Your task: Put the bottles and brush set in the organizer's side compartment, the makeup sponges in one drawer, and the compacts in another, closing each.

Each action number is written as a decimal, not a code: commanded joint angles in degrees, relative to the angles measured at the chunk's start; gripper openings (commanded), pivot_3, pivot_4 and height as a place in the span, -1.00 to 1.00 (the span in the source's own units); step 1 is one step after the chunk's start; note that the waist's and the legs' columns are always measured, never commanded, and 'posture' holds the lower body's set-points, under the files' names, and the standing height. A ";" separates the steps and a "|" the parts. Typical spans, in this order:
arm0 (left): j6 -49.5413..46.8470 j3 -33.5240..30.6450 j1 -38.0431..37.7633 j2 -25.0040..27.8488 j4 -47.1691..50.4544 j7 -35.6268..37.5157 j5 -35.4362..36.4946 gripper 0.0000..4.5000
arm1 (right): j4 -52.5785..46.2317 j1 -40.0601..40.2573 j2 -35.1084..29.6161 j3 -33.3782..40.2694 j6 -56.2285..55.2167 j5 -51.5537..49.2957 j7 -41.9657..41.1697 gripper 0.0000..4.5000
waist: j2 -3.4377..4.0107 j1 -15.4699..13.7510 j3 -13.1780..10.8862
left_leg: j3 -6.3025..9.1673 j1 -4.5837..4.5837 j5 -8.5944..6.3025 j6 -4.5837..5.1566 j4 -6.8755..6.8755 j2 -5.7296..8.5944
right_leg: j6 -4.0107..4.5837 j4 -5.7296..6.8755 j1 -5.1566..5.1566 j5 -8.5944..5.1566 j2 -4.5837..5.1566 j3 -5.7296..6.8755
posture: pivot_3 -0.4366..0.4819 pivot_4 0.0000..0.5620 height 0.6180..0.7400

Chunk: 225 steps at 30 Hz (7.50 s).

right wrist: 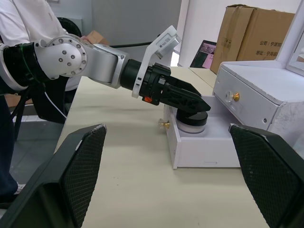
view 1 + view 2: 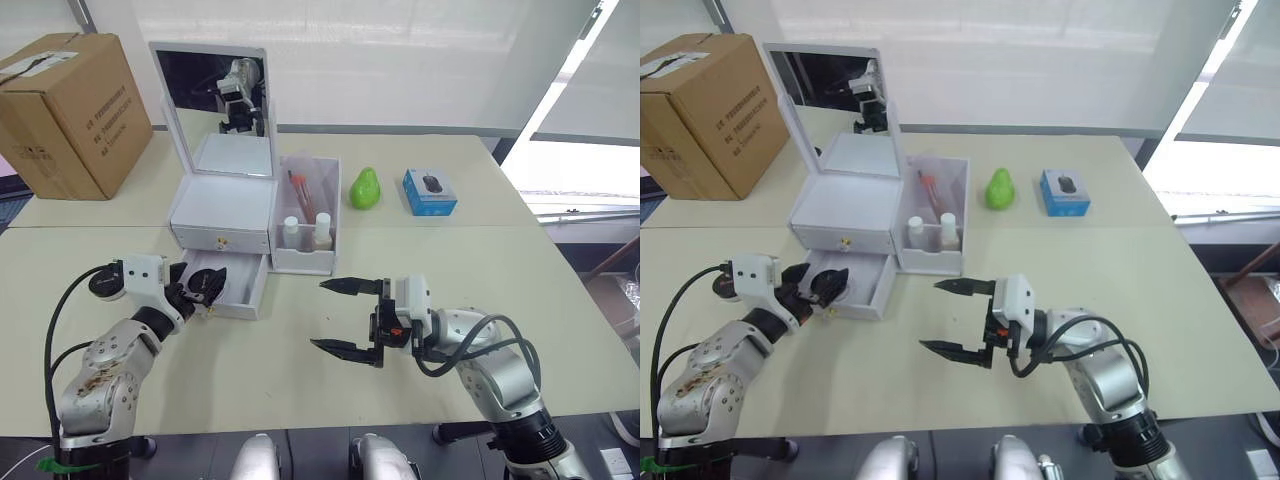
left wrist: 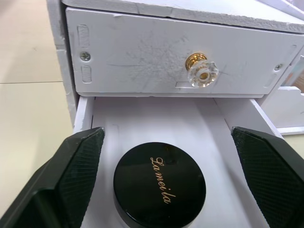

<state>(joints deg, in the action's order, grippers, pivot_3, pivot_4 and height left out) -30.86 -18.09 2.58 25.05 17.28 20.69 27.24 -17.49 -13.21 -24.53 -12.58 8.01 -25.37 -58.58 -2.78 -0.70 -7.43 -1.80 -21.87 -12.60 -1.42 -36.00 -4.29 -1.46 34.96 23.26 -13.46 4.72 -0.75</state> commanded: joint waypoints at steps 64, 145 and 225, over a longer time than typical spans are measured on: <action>20.65 -8.57 15.03 8.23 -42.78 -1.32 -10.71 0.82 | -16.17 -8.56 -8.43 7.31 16.85 -12.66 7.21 1.00 | -0.48 -0.52 0.29 | -0.94 -0.39 -0.01 -0.03 0.00 -0.35 | 0.17 0.07 0.68 0.65 0.31 0.30 | -0.05 -0.47 0.70; 8.45 -2.21 -6.80 25.10 -13.58 40.08 -0.65 -0.97 | -16.55 -4.27 -8.21 5.65 16.98 -7.34 12.27 1.00 | 0.05 -0.42 0.10 | -0.86 -0.22 -0.02 -0.02 0.00 -0.57 | 0.26 0.05 0.86 0.14 -0.17 -0.11 | -0.05 -0.47 0.70; 8.22 -24.25 -9.34 35.63 -25.77 48.46 3.00 0.66 | 1.74 17.89 -18.03 37.37 4.47 -7.81 3.52 1.00 | 0.09 -0.90 0.11 | -1.06 -0.13 -0.07 -0.12 0.02 -0.56 | 0.23 0.05 0.83 0.08 0.05 0.00 | -0.05 -0.47 0.70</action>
<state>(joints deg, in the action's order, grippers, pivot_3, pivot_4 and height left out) -23.74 -40.43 -6.81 59.56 -8.06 69.27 30.71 -17.69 4.24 -41.80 21.75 14.90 -33.17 -53.27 -2.68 -1.60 -7.32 -2.89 -22.00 -12.67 -1.52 -35.99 -4.84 -1.24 35.01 24.09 -13.38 4.78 -0.75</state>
